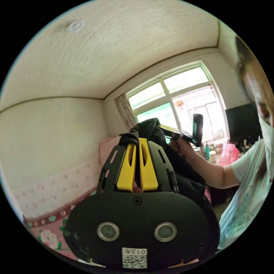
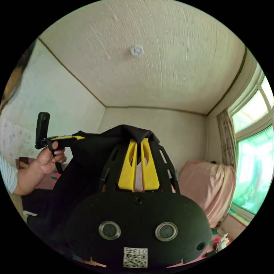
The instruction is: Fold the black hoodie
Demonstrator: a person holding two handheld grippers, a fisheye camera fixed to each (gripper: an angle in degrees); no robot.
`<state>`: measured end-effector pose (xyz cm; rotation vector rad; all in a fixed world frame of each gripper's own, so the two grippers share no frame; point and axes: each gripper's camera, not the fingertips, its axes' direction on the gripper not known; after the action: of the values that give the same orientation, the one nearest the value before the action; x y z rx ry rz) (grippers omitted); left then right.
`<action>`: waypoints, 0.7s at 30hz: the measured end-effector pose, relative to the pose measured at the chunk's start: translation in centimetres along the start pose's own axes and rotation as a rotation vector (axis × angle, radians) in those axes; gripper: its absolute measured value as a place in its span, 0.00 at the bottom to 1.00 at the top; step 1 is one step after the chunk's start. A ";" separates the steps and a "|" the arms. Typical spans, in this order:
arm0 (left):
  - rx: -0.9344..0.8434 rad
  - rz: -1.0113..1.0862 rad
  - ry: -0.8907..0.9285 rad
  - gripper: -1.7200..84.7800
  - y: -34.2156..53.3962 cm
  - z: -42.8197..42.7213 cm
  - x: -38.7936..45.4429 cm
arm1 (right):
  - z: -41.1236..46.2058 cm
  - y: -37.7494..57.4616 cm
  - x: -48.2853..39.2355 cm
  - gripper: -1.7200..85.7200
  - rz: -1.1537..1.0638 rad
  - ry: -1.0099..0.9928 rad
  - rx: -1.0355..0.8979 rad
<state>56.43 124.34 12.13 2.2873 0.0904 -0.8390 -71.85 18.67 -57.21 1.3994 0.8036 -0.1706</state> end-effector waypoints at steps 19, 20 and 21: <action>-0.365 -1.371 -0.378 0.24 51.3 -7.8 -18.8 | -5.4 54.0 -4.7 0.25 0.731 -0.302 -1.252; -0.366 -1.380 -0.365 0.24 51.8 -7.7 -18.8 | -5.5 54.3 -5.8 0.25 0.712 -0.309 -1.278; -0.405 -1.377 -0.347 0.25 52.4 -7.7 -19.0 | -5.1 54.7 -7.8 0.25 0.671 -0.311 -1.324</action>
<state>60.53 92.37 58.28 1.4242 1.6140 -1.6265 -49.25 31.93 -8.27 0.2828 0.0393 0.5726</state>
